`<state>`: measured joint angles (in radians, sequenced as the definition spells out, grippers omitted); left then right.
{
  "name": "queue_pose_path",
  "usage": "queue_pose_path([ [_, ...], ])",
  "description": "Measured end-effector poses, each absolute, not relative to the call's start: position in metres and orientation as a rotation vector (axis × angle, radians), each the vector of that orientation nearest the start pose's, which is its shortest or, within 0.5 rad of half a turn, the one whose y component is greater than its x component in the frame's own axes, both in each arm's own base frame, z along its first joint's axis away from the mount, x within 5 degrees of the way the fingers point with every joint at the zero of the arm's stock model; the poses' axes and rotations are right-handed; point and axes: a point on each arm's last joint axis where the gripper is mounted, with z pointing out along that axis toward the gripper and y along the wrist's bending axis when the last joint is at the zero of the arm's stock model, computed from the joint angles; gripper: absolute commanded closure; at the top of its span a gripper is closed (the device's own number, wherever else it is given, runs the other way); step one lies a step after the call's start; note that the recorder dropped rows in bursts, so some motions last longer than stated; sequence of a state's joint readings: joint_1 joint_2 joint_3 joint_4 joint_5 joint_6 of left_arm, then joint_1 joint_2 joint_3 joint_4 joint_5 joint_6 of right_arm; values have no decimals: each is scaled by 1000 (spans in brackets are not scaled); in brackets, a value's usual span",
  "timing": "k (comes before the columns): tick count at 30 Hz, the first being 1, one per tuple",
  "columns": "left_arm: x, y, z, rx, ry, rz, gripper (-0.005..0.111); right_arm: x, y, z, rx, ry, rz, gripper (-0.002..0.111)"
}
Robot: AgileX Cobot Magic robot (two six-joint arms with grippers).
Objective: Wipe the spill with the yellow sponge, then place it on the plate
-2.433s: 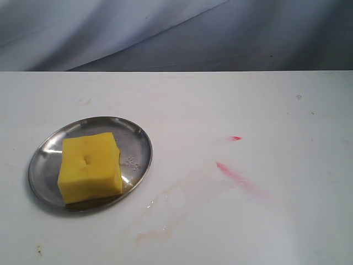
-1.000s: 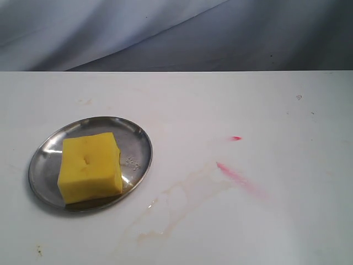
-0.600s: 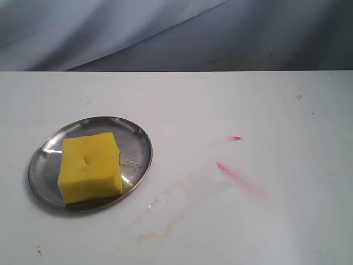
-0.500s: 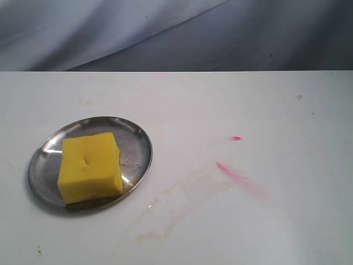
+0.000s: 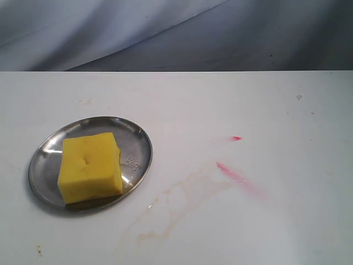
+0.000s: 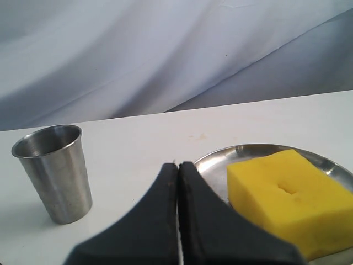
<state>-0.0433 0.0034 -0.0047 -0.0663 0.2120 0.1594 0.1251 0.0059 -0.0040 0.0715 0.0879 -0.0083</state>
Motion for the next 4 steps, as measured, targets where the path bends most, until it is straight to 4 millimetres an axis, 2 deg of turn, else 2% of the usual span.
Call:
queue_pose_path([
  [4,56,-4,195,127,1689,27,107,56,8,206,-54,1574,152,108],
])
